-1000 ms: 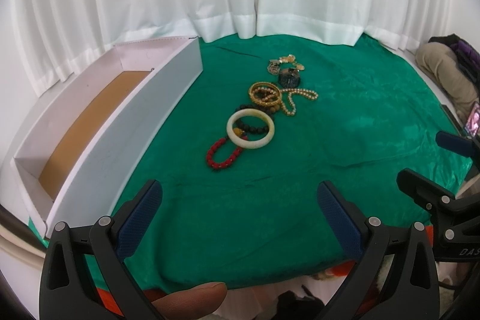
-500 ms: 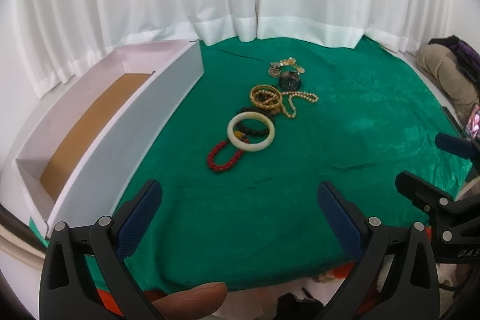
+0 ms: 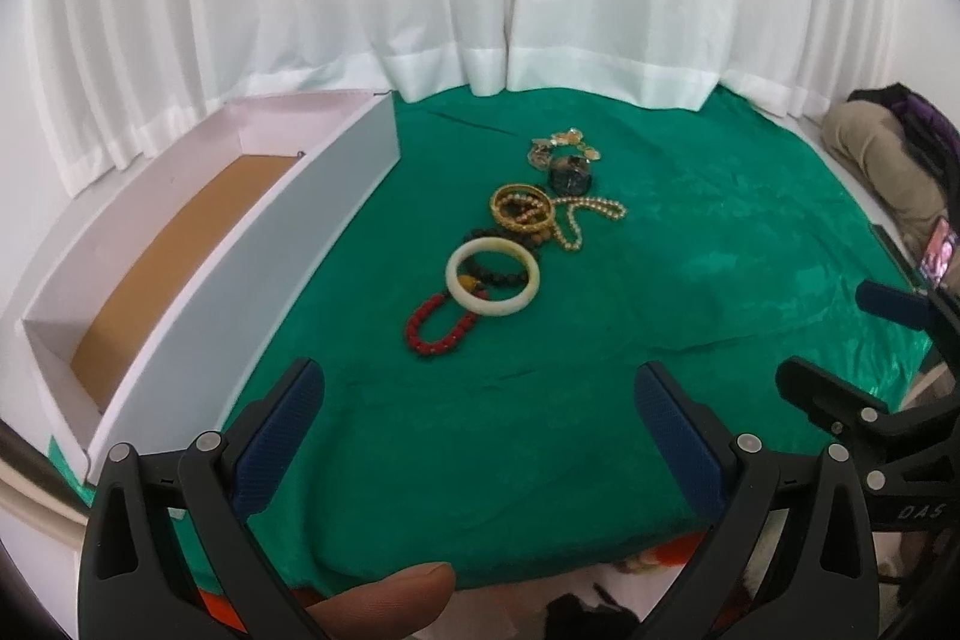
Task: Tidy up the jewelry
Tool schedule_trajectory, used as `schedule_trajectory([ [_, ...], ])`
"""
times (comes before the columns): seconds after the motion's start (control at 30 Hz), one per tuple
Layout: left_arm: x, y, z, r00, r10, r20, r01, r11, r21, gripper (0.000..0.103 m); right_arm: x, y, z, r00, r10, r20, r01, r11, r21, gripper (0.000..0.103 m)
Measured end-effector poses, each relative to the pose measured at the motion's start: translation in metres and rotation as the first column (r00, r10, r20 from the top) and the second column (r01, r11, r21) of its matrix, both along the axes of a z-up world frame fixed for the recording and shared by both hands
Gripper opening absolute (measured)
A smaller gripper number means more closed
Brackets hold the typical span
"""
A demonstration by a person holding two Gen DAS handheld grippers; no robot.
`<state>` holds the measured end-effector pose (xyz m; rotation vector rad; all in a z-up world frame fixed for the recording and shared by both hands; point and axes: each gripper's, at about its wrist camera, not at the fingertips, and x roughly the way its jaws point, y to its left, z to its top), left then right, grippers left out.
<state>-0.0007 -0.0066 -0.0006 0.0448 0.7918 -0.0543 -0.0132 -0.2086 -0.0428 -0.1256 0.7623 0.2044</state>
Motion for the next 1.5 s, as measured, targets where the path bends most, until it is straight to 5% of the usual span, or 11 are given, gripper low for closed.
schedule_trajectory([
  [0.6,0.003,0.009,-0.010,0.998,0.007,-0.069,-0.009,1.000,-0.028,0.103,0.002,-0.005,0.000,1.000,-0.009,0.000,0.009,1.000,-0.002,0.103],
  [1.03,0.016,0.047,-0.033,0.983,0.103,-0.154,-0.107,0.994,-0.019,0.103,0.015,-0.026,-0.016,0.997,-0.067,-0.037,0.067,0.998,0.010,0.103],
  [1.33,0.076,0.012,-0.051,0.964,-0.106,-0.243,0.102,0.994,-0.030,0.103,0.016,-0.024,-0.027,0.996,-0.058,-0.067,0.058,0.998,0.005,0.103],
  [1.5,0.147,-0.009,-0.073,0.913,-0.229,-0.337,0.218,0.973,-0.071,0.102,0.015,-0.025,-0.031,0.996,-0.056,-0.076,0.057,0.998,0.013,0.103],
])
